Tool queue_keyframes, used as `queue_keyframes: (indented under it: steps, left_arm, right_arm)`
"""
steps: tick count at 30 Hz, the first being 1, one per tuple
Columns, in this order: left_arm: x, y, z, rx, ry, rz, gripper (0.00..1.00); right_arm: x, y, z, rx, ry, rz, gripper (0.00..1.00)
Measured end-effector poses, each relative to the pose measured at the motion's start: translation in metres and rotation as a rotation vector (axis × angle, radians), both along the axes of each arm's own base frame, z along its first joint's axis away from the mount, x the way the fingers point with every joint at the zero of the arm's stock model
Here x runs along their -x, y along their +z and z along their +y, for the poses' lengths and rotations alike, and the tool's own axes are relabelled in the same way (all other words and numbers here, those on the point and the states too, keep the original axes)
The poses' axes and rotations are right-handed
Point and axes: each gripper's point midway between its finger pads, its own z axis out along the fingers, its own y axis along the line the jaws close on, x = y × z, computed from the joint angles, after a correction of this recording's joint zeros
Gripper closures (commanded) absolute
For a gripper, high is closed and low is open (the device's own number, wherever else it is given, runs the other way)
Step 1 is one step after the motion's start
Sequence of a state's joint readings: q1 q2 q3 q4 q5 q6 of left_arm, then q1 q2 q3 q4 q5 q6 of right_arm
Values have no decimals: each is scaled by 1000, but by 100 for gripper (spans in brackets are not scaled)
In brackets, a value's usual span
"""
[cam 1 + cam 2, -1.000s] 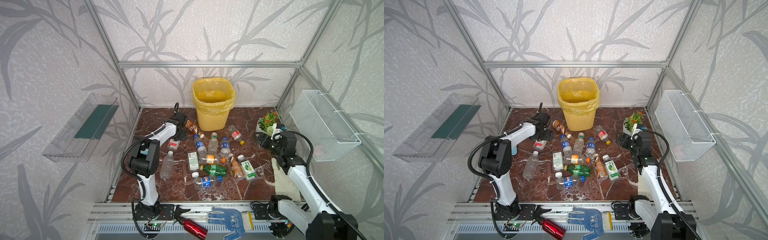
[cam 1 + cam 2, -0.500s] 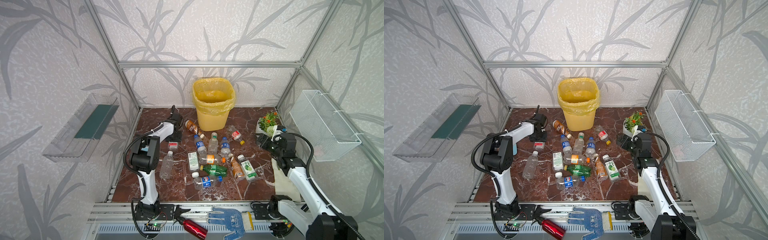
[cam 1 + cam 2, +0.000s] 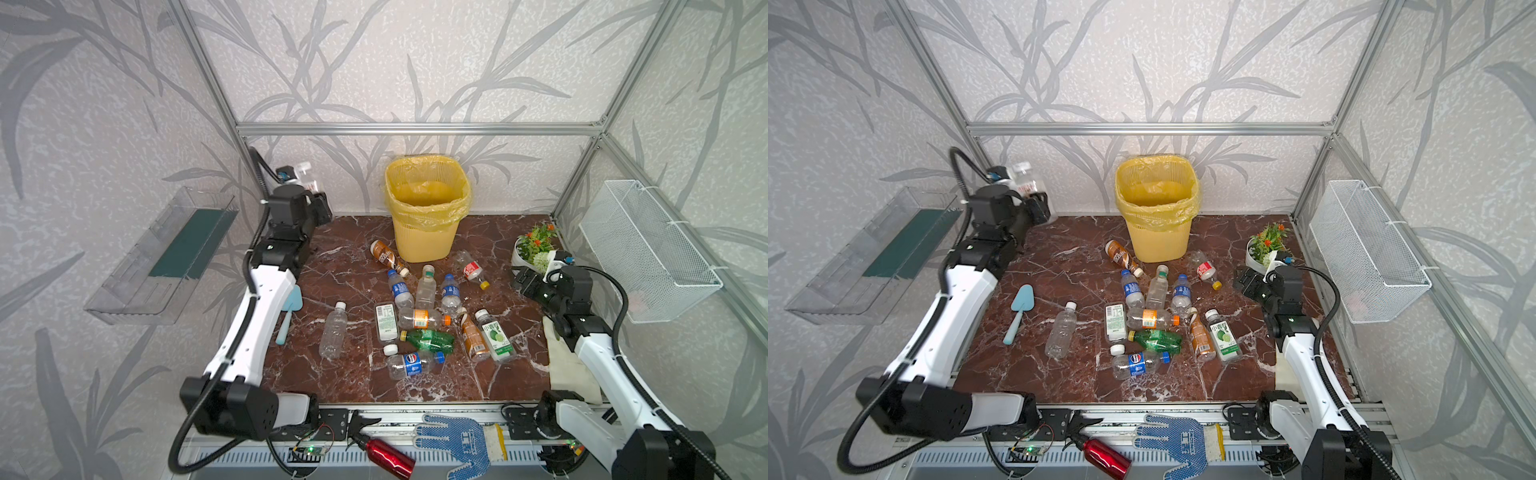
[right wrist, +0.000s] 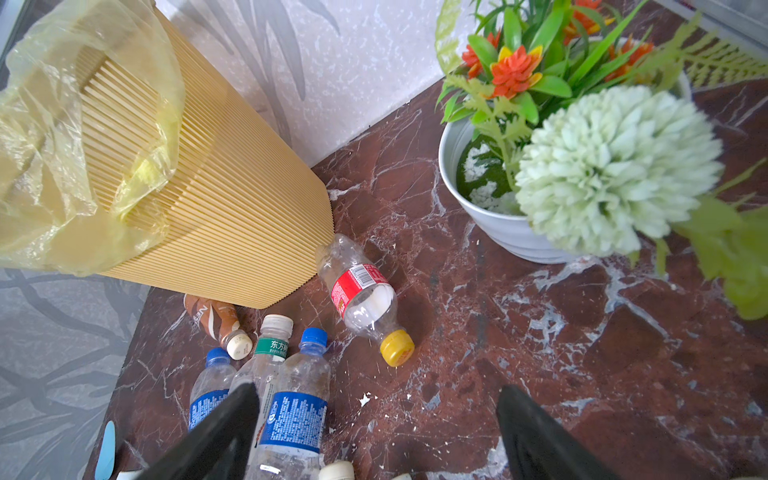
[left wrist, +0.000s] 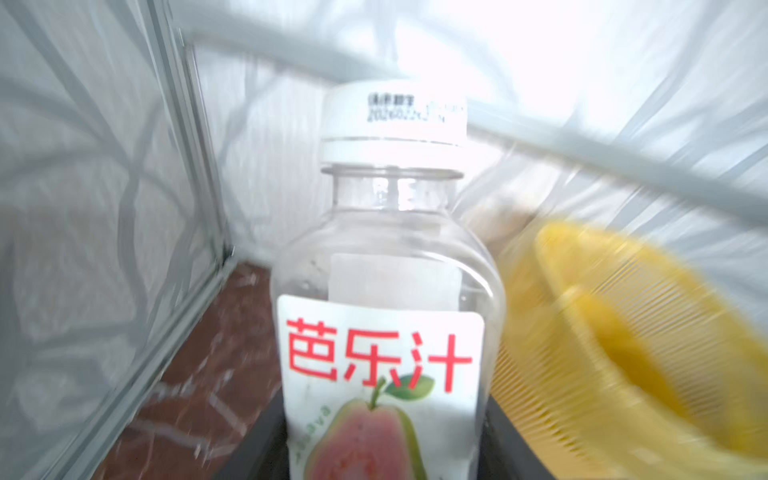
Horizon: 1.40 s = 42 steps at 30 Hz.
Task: Throw the plastic bottles in the bin
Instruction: 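Carry the guava juice bottle over the yellow bin and release it, then grasp the red-label bottle with the right gripper while the left gripper lowers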
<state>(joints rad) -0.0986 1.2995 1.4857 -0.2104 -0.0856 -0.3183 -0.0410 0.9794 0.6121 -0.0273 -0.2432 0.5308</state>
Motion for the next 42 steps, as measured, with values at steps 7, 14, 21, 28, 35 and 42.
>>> queue_keyframes:
  steps: [7, 14, 21, 28, 35, 42]
  left_arm:
    - [-41, 106, -90, 110, -251, -253, 46]
    - [-117, -20, -244, 137, -581, 45, 1]
    - [-50, 33, -217, 75, -568, -93, 1]
    - [33, 80, -133, 10, -354, -262, 1]
    - [7, -128, -96, -133, -174, 266, 1]
    - [57, -251, -62, -226, -77, 654, 1]
  right_arm:
    - [-2, 4, 2, -20, 2, -10, 10]
    - [-1, 27, 5, 2, 25, -60, 9]
    - [3, 34, 3, 11, 16, -82, 9]
    - [-6, 0, 18, 39, 68, 21, 10]
    - [-37, -4, 53, 163, 192, 58, 9]
    - [-77, -29, 87, 306, 318, 136, 13]
